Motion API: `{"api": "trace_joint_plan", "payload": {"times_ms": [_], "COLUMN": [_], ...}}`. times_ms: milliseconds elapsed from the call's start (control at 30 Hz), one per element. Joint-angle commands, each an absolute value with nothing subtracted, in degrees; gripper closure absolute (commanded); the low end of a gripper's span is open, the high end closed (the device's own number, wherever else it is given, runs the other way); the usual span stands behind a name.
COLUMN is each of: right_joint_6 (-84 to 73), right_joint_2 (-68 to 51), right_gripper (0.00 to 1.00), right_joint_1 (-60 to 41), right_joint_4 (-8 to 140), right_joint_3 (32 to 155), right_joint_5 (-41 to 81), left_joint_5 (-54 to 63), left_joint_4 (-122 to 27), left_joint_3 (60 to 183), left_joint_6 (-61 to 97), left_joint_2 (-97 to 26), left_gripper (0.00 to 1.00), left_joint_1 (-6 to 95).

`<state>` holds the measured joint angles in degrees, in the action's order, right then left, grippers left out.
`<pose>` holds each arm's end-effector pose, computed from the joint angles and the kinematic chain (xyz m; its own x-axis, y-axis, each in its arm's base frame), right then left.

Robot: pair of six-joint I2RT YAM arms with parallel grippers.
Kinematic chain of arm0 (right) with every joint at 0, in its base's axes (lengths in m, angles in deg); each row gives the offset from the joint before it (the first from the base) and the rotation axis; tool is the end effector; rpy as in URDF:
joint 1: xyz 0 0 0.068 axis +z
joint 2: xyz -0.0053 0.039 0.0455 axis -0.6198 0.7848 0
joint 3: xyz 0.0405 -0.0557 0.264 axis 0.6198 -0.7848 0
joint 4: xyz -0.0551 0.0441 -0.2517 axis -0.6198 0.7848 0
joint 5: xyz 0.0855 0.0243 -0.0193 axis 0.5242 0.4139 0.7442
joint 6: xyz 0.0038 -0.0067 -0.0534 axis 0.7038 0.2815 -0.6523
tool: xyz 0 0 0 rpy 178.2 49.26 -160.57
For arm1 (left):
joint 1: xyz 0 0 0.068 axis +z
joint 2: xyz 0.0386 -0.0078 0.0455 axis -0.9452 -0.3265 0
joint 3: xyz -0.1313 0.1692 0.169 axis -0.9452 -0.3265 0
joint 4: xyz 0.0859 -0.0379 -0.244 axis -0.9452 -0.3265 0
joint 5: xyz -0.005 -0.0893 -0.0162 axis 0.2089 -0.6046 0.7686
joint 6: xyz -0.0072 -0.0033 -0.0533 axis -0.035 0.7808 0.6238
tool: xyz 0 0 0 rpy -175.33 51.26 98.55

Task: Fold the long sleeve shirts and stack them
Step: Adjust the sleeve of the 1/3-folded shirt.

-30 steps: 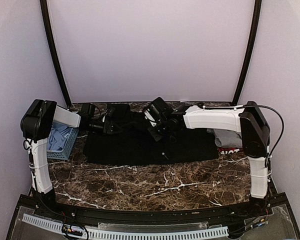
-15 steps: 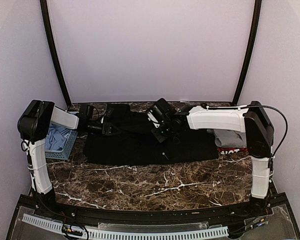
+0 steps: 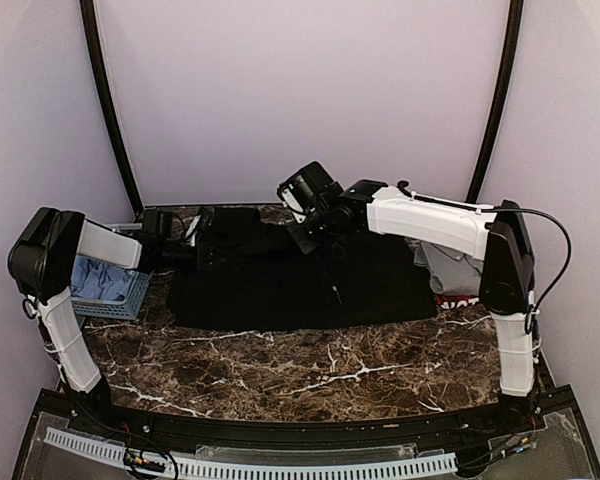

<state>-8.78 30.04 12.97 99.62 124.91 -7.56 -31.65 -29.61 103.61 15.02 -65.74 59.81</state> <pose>0.3072 0.3635 0.2707 -0.4920 -0.5164 -0.7009 -0.5557 0.8060 -0.2038 0.3638 -0.0970 0.1625 -0.6118 0.0154 -0.7908 0.6422 0.5934 -0.4853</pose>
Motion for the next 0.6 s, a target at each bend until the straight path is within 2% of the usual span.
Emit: {"api": "trace_joint_plan", "payload": {"times_ms": [0,167,300,433,567], "right_joint_6": [-9.8,-11.8,-12.0,-11.4,-10.3], "right_joint_2": [33.9,36.5,38.2,39.2,41.0], "right_gripper": [1.0,1.0,1.0,1.0,0.93], "right_joint_1": [13.0,13.1,13.1,13.1,13.0], "right_joint_4": [103.2,104.6,106.0,106.2,105.6], "right_joint_3": [132.4,137.7,140.1,140.1,139.8], "right_joint_5": [-10.1,-12.4,-12.4,-11.1,-9.2], "left_joint_5": [-30.9,-28.0,-24.6,-20.1,-14.5], "left_joint_4": [-27.4,-27.6,-27.6,-26.8,-25.9], "left_joint_3": [102.8,103.5,103.5,103.1,102.4], "left_joint_6": [14.1,14.7,14.9,15.4,16.4], "left_joint_2": [-65.4,-66.0,-66.0,-65.6,-65.1], "left_gripper": [0.82,0.89,0.99,1.0,1.0], "left_joint_1": [59.8,59.8,59.8,59.8,59.8]}}
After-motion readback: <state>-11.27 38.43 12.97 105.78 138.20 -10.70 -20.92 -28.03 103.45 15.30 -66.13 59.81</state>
